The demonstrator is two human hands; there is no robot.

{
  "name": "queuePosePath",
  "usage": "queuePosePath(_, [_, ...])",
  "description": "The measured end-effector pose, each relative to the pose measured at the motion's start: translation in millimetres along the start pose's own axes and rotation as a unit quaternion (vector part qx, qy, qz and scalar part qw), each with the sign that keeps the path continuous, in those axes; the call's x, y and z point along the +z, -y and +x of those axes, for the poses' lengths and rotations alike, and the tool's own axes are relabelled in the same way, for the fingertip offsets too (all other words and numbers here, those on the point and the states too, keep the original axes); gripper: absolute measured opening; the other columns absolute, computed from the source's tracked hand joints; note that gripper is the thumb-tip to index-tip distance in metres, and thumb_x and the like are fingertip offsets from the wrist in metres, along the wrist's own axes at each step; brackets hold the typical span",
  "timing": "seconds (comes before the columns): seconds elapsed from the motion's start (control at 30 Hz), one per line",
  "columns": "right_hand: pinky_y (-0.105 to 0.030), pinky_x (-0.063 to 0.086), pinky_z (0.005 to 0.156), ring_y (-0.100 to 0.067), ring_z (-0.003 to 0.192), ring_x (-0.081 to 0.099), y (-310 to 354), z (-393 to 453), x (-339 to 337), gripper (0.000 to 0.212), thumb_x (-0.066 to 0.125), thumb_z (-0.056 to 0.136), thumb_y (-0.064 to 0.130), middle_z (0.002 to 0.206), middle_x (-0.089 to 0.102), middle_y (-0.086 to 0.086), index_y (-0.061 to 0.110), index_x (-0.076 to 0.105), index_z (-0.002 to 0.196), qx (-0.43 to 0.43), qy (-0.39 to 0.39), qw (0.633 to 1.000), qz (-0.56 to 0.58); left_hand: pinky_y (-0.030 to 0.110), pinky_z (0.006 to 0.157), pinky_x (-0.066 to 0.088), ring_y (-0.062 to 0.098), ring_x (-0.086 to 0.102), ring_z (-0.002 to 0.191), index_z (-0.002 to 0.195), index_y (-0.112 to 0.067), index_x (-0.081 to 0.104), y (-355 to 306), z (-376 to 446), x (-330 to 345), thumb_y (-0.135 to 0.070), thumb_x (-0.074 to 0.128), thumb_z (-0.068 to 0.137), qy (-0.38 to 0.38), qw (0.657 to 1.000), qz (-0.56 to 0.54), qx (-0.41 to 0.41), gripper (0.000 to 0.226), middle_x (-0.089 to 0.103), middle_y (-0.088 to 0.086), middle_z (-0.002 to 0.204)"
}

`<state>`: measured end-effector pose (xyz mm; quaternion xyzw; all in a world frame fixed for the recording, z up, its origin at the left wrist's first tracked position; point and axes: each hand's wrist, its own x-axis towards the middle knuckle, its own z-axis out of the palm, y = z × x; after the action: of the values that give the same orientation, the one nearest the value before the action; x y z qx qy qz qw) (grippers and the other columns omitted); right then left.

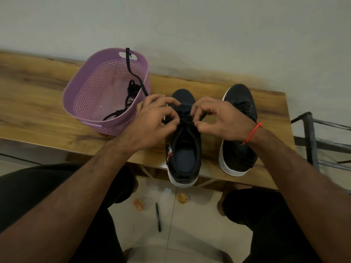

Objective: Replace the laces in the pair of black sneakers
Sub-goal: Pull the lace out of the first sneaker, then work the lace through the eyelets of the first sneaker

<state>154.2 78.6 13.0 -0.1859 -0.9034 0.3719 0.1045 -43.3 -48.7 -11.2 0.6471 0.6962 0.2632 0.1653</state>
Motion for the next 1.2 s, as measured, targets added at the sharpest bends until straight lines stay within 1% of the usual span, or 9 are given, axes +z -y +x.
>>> queuePosePath(0.23, [-0.051,0.042,0.082,-0.029,0.082,0.049,8.3,-1.5,6.6,0.036,0.048,0.075,0.05,0.089,0.052,-0.01,0.015,0.055,0.072,0.127,0.075,0.971,0.191,0.03,0.108,0.027,0.004,0.029,0.132,0.093,-0.039,0.064,-13.6,-4.5,7.1,-0.042,0.04,0.087,0.097,0.966,-0.21,-0.111,0.025,0.047,-0.015,0.141])
queuePosePath(0.4, [-0.051,0.033,0.081,-0.031,0.069,0.039,16.3,1.3,0.6,0.07,0.034,0.089,0.071,0.067,0.041,-0.016,0.009,0.04,0.058,0.163,0.074,0.945,0.274,0.043,0.087,0.034,-0.004,0.057,0.078,0.114,-0.011,0.07,-25.8,3.4,-11.6,-0.053,0.027,0.1,0.047,0.917,-0.363,-0.157,0.062,0.056,-0.013,0.073])
queuePosePath(0.5, [-0.043,0.044,0.088,-0.034,0.078,0.049,18.7,1.3,-8.3,0.067,0.033,0.091,0.075,0.081,0.039,-0.031,0.019,0.047,0.058,0.201,0.005,0.894,0.4,0.04,0.084,0.027,0.012,0.062,0.095,0.108,-0.014,0.075,-28.9,6.9,-25.2,-0.065,0.018,0.103,-0.016,0.853,-0.485,-0.194,0.077,0.046,-0.009,0.063])
queuePosePath(0.67, [-0.036,0.048,0.074,-0.021,0.077,0.056,9.9,-2.7,-37.7,0.059,0.044,0.088,0.071,0.077,0.052,-0.007,0.019,0.047,0.06,0.201,-0.185,0.754,0.598,0.033,0.076,0.037,0.02,0.055,0.103,0.077,-0.023,0.069,-18.0,7.3,-47.7,-0.075,0.025,0.096,-0.126,0.744,-0.627,-0.195,0.071,0.07,0.002,0.107])
queuePosePath(0.8, [-0.038,0.045,0.074,-0.022,0.077,0.056,-6.7,-7.1,-61.8,0.049,0.049,0.086,0.067,0.083,0.055,-0.001,0.02,0.054,0.071,0.191,-0.287,0.697,0.628,0.032,0.107,0.045,0.024,0.063,0.123,0.101,-0.017,0.067,-7.1,6.4,-61.0,-0.075,0.036,0.094,-0.202,0.66,-0.696,-0.199,0.066,0.067,0.007,0.124])
queuePosePath(0.9, [-0.036,0.048,0.081,-0.016,0.088,0.063,-24.3,-3.1,-66.1,0.054,0.061,0.08,0.064,0.107,0.064,0.002,0.017,0.066,0.106,0.303,-0.34,0.763,0.459,0.04,0.114,0.044,0.019,0.062,0.124,0.137,-0.004,0.057,-7.9,9.4,-60.9,-0.07,0.038,0.096,-0.224,0.712,-0.631,-0.213,0.08,0.065,0.005,0.13])
queuePosePath(1.0, [-0.042,0.046,0.103,-0.019,0.131,0.049,-32.4,1.1,-59.3,0.091,0.067,0.077,0.062,0.151,0.042,-0.003,0.018,0.037,0.151,0.36,-0.344,0.839,0.222,0.045,0.119,0.036,0.016,0.053,0.135,0.159,-0.012,0.026,-15.8,10.5,-48.2,-0.069,0.056,0.09,-0.223,0.835,-0.441,-0.243,0.095,0.052,0.0,0.149])
queuePosePath(1.1, [-0.043,0.033,0.117,-0.02,0.142,0.034,-18.6,-0.5,-46.7,0.076,0.066,0.089,0.048,0.156,0.033,-0.003,0.026,0.031,0.153,0.264,-0.279,0.923,0.033,0.031,0.123,-0.001,0.022,-0.004,0.157,0.161,-0.01,-0.009,-28.3,4.2,-34.3,-0.054,0.064,0.094,-0.208,0.947,-0.163,-0.184,0.109,-0.007,0.009,0.17])
queuePosePath(1.2, [-0.05,0.026,0.119,-0.022,0.145,0.027,-1.2,1.0,-33.8,0.075,0.068,0.089,0.05,0.156,0.034,-0.002,0.031,0.032,0.152,0.142,-0.093,0.984,-0.05,0.036,0.12,-0.01,0.017,-0.029,0.15,0.158,-0.014,-0.021,-30.1,0.4,-16.1,-0.046,0.072,0.089,-0.038,0.993,-0.095,-0.058,0.12,-0.034,0.003,0.163])
